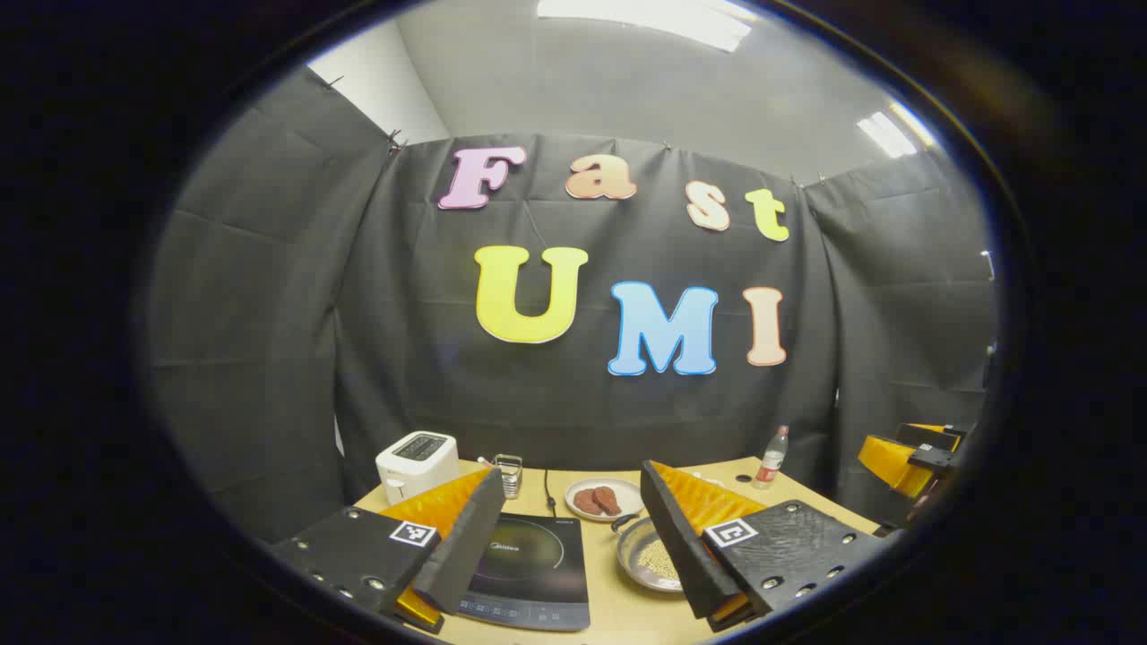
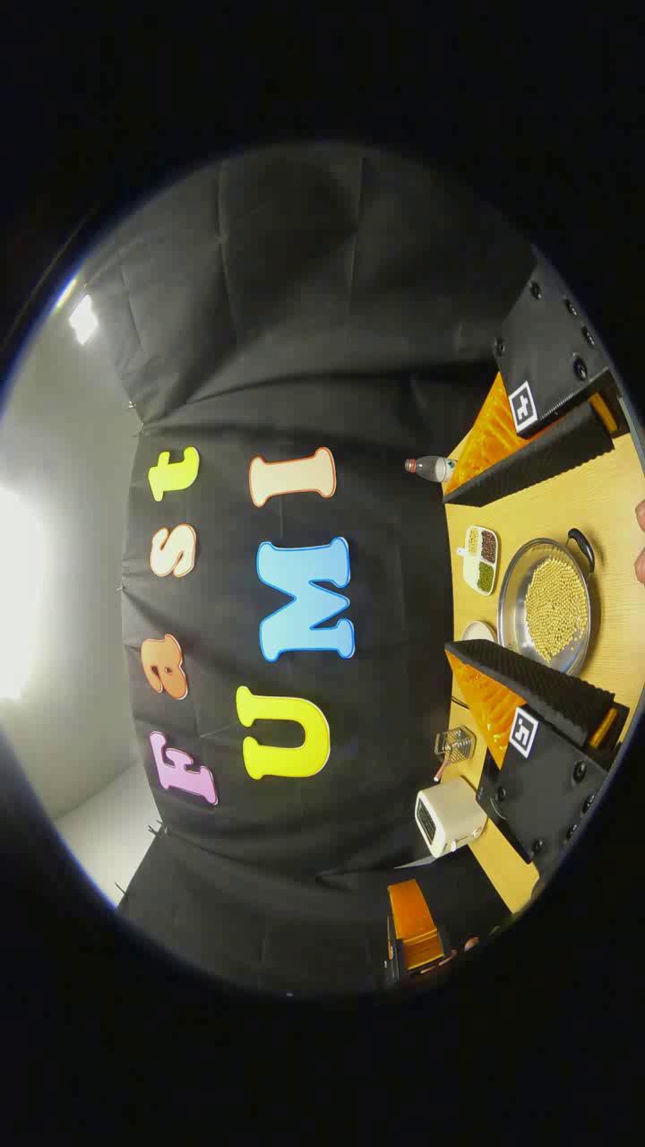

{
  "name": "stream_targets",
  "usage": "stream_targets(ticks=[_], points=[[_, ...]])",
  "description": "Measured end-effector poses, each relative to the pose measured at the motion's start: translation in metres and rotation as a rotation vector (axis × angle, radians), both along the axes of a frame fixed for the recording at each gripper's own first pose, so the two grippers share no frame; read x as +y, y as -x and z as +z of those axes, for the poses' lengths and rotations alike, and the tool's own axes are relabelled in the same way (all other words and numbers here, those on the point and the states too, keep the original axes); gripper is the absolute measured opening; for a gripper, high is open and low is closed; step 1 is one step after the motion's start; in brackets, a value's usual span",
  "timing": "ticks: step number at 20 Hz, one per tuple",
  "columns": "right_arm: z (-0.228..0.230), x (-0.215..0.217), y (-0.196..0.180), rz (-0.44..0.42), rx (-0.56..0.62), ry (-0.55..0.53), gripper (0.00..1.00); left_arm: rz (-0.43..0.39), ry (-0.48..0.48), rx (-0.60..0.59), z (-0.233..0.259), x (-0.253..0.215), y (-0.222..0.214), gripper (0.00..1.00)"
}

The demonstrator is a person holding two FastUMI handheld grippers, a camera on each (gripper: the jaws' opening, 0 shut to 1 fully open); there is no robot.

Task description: First push the handle of the pot to place it horizontally, then grasp the pot with both hands and set it on the induction cooktop.

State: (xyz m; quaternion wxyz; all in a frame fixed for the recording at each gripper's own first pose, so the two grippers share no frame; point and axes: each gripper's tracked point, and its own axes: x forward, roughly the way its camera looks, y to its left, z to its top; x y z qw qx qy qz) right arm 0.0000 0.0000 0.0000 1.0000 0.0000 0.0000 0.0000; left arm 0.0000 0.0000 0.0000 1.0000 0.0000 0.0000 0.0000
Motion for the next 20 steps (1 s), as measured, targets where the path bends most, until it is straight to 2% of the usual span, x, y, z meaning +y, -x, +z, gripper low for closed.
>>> stream_targets(ticks=[8,16,20], points=[[0.001,0.016,0.004,0.039,0.004,0.025,0.95,0.026,-0.003,0.019,-0.008,0.016,0.006,0.91],[-0.006,0.018,0.005,0.034,0.03,0.025,0.95,0.037,-0.013,0.035,-0.014,0.02,0.009,0.93],[-0.018,0.018,0.002,0.034,0.074,-0.008,0.95,0.033,-0.012,0.046,-0.021,0.025,0.01,0.93]])
